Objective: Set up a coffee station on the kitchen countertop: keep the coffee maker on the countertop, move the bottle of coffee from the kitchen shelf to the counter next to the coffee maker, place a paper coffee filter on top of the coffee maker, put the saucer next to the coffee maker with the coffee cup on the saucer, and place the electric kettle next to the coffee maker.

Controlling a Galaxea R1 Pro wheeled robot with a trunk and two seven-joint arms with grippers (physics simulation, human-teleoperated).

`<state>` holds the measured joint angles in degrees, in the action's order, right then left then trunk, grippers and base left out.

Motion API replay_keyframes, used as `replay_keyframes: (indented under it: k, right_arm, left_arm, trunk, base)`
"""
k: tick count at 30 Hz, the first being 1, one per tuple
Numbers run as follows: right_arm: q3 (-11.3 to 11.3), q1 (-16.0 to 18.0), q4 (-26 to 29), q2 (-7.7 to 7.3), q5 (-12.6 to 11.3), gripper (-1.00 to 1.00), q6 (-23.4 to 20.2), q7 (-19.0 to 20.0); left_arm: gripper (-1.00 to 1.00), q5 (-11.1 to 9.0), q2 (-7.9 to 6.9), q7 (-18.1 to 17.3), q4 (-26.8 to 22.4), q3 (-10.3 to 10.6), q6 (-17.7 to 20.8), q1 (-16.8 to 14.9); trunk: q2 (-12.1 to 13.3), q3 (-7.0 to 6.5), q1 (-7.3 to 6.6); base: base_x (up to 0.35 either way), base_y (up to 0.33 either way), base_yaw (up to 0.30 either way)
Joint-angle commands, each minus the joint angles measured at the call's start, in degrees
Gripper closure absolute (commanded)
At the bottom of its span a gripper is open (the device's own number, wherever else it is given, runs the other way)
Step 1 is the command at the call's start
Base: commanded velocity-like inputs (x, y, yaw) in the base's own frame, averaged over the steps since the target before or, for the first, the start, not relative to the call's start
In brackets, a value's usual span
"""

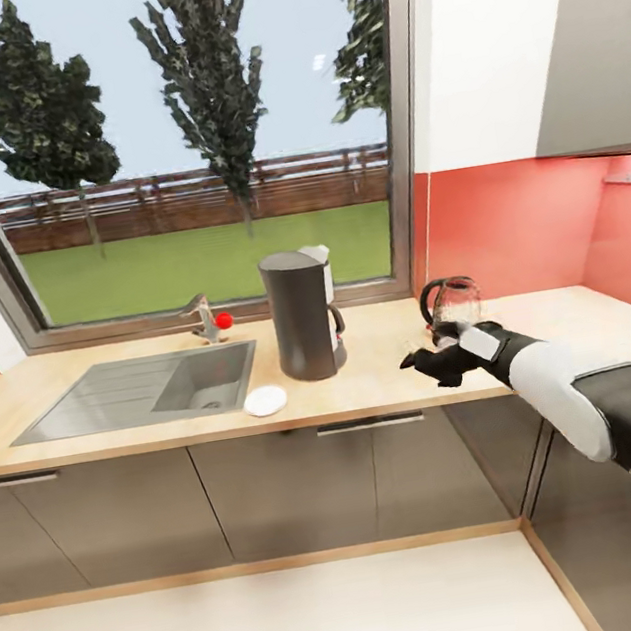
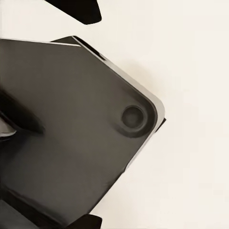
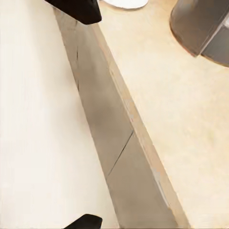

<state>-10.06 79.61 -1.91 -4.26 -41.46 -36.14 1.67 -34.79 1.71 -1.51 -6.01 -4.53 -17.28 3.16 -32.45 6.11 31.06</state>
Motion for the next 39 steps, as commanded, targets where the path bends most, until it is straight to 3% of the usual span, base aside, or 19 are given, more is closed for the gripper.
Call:
replay_keyframes:
  k: [1, 2, 3, 4, 13, 16, 20, 25, 33, 35, 38, 39]
  right_arm:
    - [-0.3, -12.7, -0.1, 0.07, 5.0, -1.0, 3.4, 5.5]
    - [-0.3, -14.5, -0.1, 0.08, 5.5, -1.0, 4.8, 6.0]
    - [-0.3, -21.1, -0.1, 0.14, 9.3, -1.0, 10.0, 6.7]
    - [-0.3, -22.6, -0.1, 0.09, 10.2, -1.0, 10.5, 6.8]
    - [-0.3, -32.1, -0.1, 0.1, 15.7, -1.0, 14.8, 6.8]
    - [-0.3, -35.5, -0.1, -0.04, 18.4, -1.0, 17.4, 6.8]
    - [-0.3, -39.6, -0.1, -0.82, 19.9, -1.0, 21.4, 6.8]
    - [-0.3, -43.0, -0.1, -0.99, 21.3, -1.0, 25.1, 6.8]
    - [-0.3, -45.2, -0.1, 0.15, 27.8, -1.0, 31.0, 6.7]
    - [-0.3, -46.0, -0.1, 0.53, 30.2, -1.0, 33.1, 6.7]
    - [-0.3, -47.9, -0.1, 0.99, 37.4, -1.0, 38.4, 6.6]
    - [-0.3, -48.1, -0.1, 1.01, 38.7, -1.0, 39.1, 6.6]
  left_arm:
    - [-1.0, -0.1, -0.04, -0.2, -0.8, -0.5, -0.1, 0.0]
    - [-1.0, -0.1, -0.04, -0.2, -0.8, -0.5, -0.1, 0.0]
    - [-1.0, 0.0, 0.01, -0.2, -0.9, -0.5, -0.4, 0.0]
    - [-1.0, 0.0, 0.02, -0.2, -0.9, -0.5, -0.5, 0.0]
    - [-1.0, 0.2, 0.31, -0.2, -0.9, -0.5, -1.0, 0.0]
    - [-1.0, 0.4, 0.62, -0.2, -0.9, -0.5, -1.1, 0.0]
    - [-1.0, 0.6, 0.84, -0.2, -0.9, -0.5, -2.4, 0.0]
    - [-1.0, 0.5, 1.08, -0.2, -0.9, -0.5, -4.9, 0.1]
    - [-1.0, 0.1, 1.13, -0.3, -0.7, -0.8, -5.9, 0.1]
    - [-1.0, 0.0, 1.16, -0.3, -0.7, -0.8, -5.9, 0.1]
    - [-1.0, 0.0, 1.12, -0.4, -0.5, -0.9, -6.0, 0.1]
    - [-1.0, 0.0, 1.12, -0.4, -0.5, -0.9, -6.0, 0.1]
  trunk:
    - [-0.1, 0.08, -0.01]
    - [-0.1, 0.08, -0.01]
    - [-0.1, 0.08, -0.01]
    - [-0.1, 0.08, -0.01]
    - [-0.1, 0.08, -0.01]
    - [-0.1, 0.08, -0.01]
    - [-0.1, 0.08, -0.01]
    - [-0.1, 0.08, -0.01]
    - [-0.1, 0.08, -0.01]
    - [-0.1, 0.08, -0.01]
    - [-0.1, 0.08, -0.01]
    - [-0.1, 0.08, -0.01]
  base:
    - [-0.334, 0.0, 0.0]
    - [-0.334, 0.0, 0.0]
    - [-0.334, 0.0, 0.0]
    - [-0.334, 0.0, 0.0]
    - [-0.333, 0.0, 0.0]
    - [-0.332, 0.0, 0.0]
    - [-0.276, 0.0, 0.0]
    - [-0.082, 0.0, 0.0]
    - [-0.012, 0.0, 0.0]
    - [-0.002, 0.0, 0.0]
    - [0.0, 0.0, 0.0]
    - [0.0, 0.0, 0.0]
